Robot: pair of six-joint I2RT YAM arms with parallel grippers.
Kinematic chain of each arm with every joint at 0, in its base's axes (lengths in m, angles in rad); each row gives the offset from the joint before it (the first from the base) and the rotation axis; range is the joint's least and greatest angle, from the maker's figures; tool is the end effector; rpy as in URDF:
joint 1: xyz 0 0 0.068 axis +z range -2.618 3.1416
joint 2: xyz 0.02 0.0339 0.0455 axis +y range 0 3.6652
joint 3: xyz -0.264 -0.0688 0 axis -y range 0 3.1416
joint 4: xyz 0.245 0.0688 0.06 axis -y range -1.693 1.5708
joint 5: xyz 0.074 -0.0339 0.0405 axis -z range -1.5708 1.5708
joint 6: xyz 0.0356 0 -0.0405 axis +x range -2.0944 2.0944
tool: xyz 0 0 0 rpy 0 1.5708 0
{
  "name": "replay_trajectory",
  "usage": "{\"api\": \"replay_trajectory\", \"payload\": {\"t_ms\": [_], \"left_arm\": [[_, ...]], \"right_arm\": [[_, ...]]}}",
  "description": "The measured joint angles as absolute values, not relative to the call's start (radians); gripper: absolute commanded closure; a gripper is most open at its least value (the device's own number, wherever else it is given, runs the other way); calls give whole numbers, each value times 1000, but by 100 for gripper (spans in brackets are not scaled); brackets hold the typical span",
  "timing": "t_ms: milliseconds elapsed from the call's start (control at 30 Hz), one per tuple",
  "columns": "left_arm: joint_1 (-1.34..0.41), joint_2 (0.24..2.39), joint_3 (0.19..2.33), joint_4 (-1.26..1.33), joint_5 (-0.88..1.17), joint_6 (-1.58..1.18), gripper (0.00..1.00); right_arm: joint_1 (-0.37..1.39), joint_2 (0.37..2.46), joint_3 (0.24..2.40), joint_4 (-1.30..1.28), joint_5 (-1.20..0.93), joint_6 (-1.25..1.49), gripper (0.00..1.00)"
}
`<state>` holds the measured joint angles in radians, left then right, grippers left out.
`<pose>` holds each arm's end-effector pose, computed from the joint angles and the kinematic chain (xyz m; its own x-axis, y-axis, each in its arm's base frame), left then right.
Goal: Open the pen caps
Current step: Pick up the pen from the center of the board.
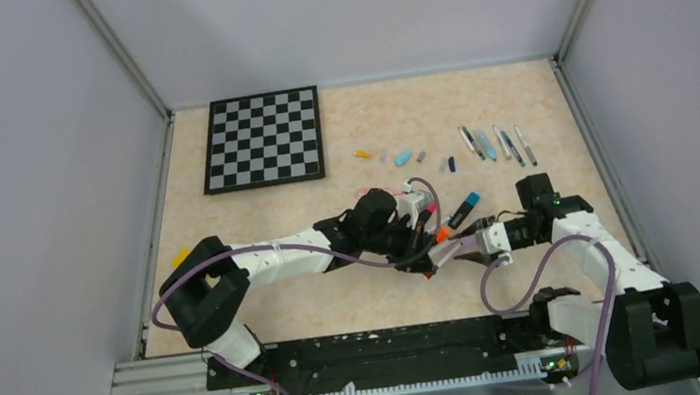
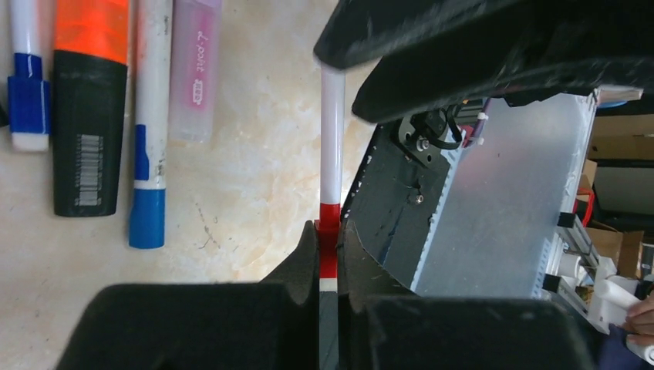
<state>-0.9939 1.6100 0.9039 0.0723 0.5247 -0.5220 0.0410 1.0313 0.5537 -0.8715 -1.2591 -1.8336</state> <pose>0.1706 -0.2948 0.2019 -0.7515 0.3636 -0.5505 0.6586 0.3634 -0.6589 0.1467 0.0399 0.1978 0.4673 -0.2772 -0.8395 -0.8836 -0.1160 -0.4536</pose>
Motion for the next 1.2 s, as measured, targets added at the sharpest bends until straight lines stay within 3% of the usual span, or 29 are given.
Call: {"api": "replay_trajectory", "payload": {"t_ms": [333, 433, 700, 767, 833, 1067, 1167, 1200], "left_arm": [[-993, 1674, 962, 43, 590, -542, 100], [-993, 1689, 978, 35, 602, -548, 100], [-990, 1695, 997, 30, 621, -558, 100], [-988, 1695, 997, 31, 624, -561, 89], [-987, 1695, 997, 31, 627, -566, 71], [-961, 1598, 894, 109, 583, -609, 19], [-938, 1464, 803, 178, 526, -621, 2], [-932, 1420, 775, 205, 508, -624, 1]], "right_arm": [[190, 1029, 527, -873, -1096, -2001, 62], [226, 1028, 517, -853, -1054, -2011, 74], [243, 1023, 517, -821, -1011, -2022, 91], [245, 1019, 517, -821, -1008, -2023, 97], [246, 1018, 517, -822, -1008, -2020, 100], [246, 1015, 523, -832, -1033, -1958, 100], [246, 1015, 549, -836, -1065, -1865, 100], [246, 1015, 560, -836, -1077, -1828, 100]]}}
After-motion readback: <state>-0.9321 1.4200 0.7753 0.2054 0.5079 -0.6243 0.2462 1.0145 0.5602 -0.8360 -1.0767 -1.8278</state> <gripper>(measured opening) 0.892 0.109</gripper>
